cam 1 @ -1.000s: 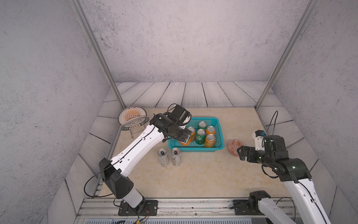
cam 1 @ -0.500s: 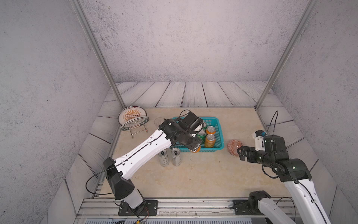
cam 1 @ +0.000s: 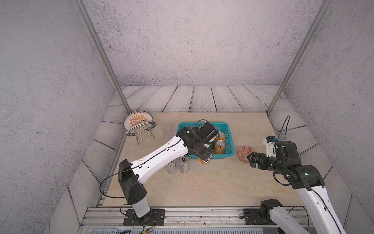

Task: Take out the drinks from the basket
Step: Place the drink at the center of the board.

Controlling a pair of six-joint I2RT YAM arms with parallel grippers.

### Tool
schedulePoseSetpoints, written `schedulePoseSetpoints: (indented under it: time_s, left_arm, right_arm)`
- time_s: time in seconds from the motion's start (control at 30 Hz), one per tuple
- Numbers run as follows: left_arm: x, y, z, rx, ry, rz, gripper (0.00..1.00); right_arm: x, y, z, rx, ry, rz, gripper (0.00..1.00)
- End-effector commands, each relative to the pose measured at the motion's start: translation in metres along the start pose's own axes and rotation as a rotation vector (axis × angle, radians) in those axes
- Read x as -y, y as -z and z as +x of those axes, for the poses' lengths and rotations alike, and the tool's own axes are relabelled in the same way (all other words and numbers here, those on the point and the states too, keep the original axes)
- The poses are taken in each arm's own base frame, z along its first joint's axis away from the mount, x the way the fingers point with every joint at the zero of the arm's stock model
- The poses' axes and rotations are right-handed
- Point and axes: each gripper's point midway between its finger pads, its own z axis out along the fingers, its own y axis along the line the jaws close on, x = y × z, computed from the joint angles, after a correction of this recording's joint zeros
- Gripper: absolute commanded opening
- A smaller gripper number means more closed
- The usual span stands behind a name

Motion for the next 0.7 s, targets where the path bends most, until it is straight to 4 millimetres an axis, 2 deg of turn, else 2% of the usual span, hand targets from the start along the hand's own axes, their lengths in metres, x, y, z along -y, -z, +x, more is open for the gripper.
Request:
schedulePoseSetpoints:
  time_s: [0.0,0.4,0.67]
  left_arm:
    - [0.001,0.0,-0.005,0.032,0.004,-0.008,0.62]
    - [-0.002,-0.031,0.016,-0.066,0.01,-0.039,0.62]
    - [-0.004,-0.045,0.021,-0.067,0.018,-0.053,0.62]
  right_arm:
    - [0.001,0.002,-0.001,0.001,-0.002,0.009,0.99]
    - [0.002,0.0,0.0,-0.007,-0.003,0.009,0.99]
    - [0.002,-0.001,0.002,-0.012,-0.004,0.011,0.99]
